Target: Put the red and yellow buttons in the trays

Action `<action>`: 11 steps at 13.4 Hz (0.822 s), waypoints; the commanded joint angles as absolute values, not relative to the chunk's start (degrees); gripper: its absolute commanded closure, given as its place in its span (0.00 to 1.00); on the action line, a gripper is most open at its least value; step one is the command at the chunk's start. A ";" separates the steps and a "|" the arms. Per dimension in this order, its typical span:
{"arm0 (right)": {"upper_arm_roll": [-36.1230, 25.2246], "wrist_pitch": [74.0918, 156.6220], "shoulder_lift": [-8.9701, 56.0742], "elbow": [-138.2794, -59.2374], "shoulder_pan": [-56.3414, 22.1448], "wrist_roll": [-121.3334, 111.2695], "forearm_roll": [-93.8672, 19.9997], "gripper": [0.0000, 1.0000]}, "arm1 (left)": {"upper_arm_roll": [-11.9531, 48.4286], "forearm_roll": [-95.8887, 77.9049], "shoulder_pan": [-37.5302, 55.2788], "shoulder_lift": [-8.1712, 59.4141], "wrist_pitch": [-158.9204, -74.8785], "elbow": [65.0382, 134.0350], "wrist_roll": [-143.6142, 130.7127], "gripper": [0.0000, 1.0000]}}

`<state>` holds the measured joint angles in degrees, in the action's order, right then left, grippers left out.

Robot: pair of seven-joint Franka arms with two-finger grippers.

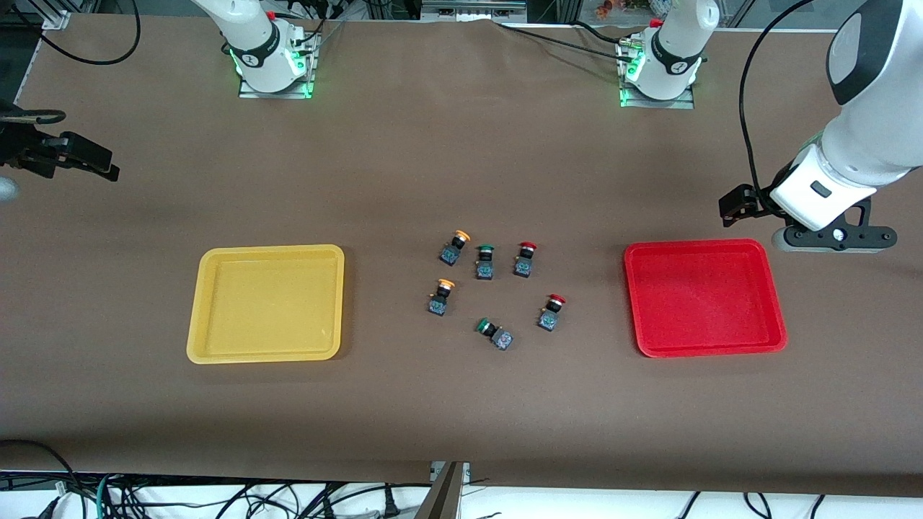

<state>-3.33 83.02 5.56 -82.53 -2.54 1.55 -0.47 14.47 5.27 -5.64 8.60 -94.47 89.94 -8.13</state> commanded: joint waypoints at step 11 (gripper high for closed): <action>-3.08 83.32 5.89 -82.79 -2.11 1.05 -1.32 0.00 | 14.24 7.64 -5.36 12.90 -90.44 88.68 -7.30 0.00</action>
